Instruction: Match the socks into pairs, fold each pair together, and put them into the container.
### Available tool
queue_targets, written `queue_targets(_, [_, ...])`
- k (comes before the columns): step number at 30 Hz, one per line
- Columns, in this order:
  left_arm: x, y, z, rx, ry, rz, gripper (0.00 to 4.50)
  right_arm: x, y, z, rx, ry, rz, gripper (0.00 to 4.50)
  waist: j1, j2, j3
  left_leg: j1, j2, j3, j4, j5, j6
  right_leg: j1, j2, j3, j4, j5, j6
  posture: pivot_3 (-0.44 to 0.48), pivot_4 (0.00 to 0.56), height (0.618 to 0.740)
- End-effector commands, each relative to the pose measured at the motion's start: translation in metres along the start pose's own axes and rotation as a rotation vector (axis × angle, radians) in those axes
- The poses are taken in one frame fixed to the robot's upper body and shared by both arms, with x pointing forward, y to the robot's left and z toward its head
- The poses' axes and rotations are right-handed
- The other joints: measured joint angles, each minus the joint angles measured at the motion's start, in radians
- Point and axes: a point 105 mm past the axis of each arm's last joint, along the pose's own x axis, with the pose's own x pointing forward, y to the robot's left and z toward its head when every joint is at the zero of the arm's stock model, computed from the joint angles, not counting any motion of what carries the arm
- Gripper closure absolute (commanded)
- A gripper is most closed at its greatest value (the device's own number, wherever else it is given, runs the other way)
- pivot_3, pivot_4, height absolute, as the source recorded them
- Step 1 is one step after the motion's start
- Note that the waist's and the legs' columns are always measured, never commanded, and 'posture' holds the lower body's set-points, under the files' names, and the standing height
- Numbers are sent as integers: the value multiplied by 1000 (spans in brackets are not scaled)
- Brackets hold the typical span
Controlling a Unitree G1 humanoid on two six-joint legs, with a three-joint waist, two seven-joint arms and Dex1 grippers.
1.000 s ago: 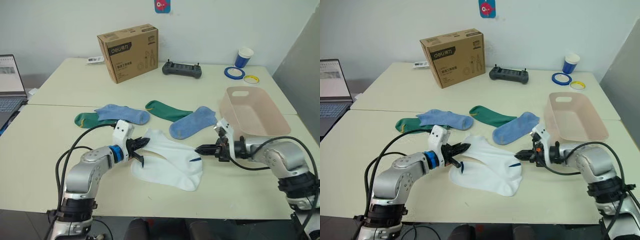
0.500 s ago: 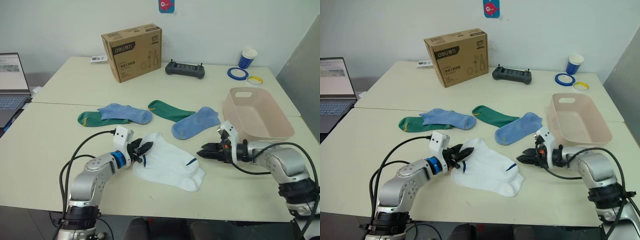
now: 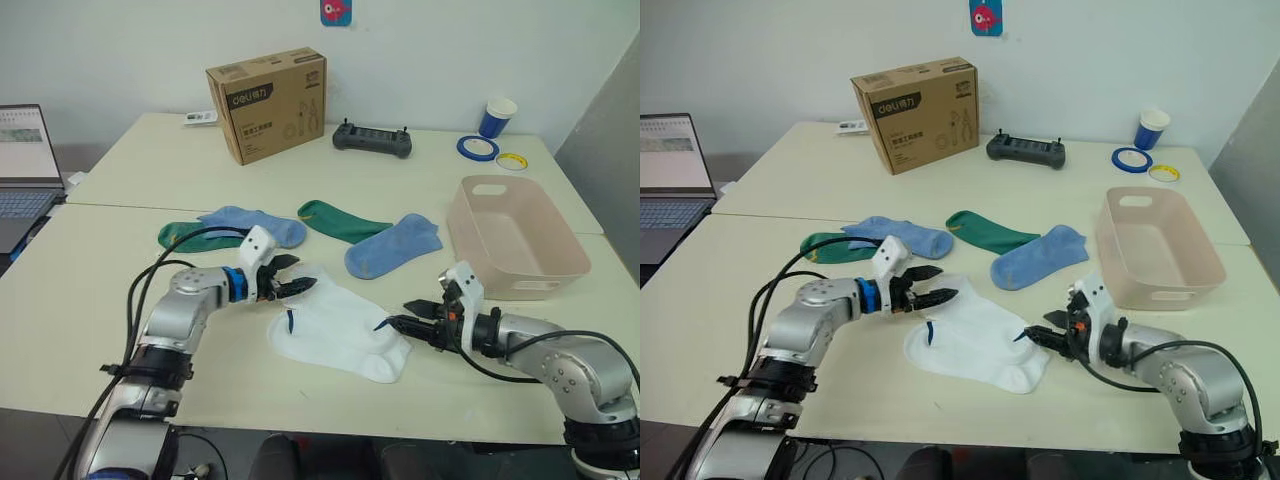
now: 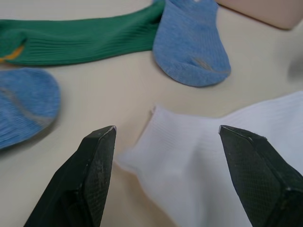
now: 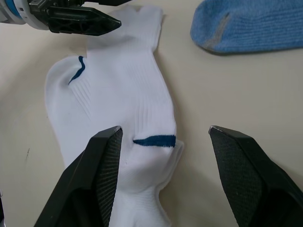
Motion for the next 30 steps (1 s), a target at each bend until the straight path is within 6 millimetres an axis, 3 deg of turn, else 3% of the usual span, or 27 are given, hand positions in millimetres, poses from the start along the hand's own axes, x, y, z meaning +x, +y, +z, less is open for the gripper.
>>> queue_targets(1, [4,-1,3,73,-2,-14,893,-1,4,4,-28,-18,-15,1363,-2,0,0,0,0,0,0,0,0,0,0,0,0,0,0,0,150,740])
queue_targets(5, [7,-4,2,70,-7,-31,893,2,4,1,-18,-12,-21,1363,-1,0,0,0,0,0,0,0,0,0,0,0,0,0,0,0,150,740])
queue_targets(6, [7,-4,1,72,-6,-35,870,3,5,1,-17,-13,-21,1541,-1,0,0,0,0,0,0,0,0,0,0,0,0,0,0,0,150,740])
queue_targets(8, [7,-5,1,73,-6,-35,1284,4,10,4,-7,-29,10,1964,-1,0,0,0,0,0,0,0,0,0,0,0,0,0,0,0,150,740])
queue_targets(15, [5,-3,1,72,-10,-26,3508,3,10,3,9,-23,28,4462,0,0,0,0,0,0,0,0,0,0,0,0,0,0,0,0,150,740])
queue_targets(18, [5,-4,1,70,-15,-25,4485,1,7,5,4,-22,20,4500,0,0,0,0,0,0,0,0,0,0,0,0,0,0,0,0,150,740])
queue_targets(26, [-5,-1,7,21,-47,16,4485,-4,-3,22,-32,-48,3,4500,-1,0,0,0,0,0,0,0,0,0,0,0,0,0,0,0,150,740])
queue_targets(30, [-7,-20,14,-100,-103,15,4485,-7,-11,38,-60,-58,18,4500,-2,0,0,0,1,0,0,0,0,0,0,0,0,0,0,0,150,740])
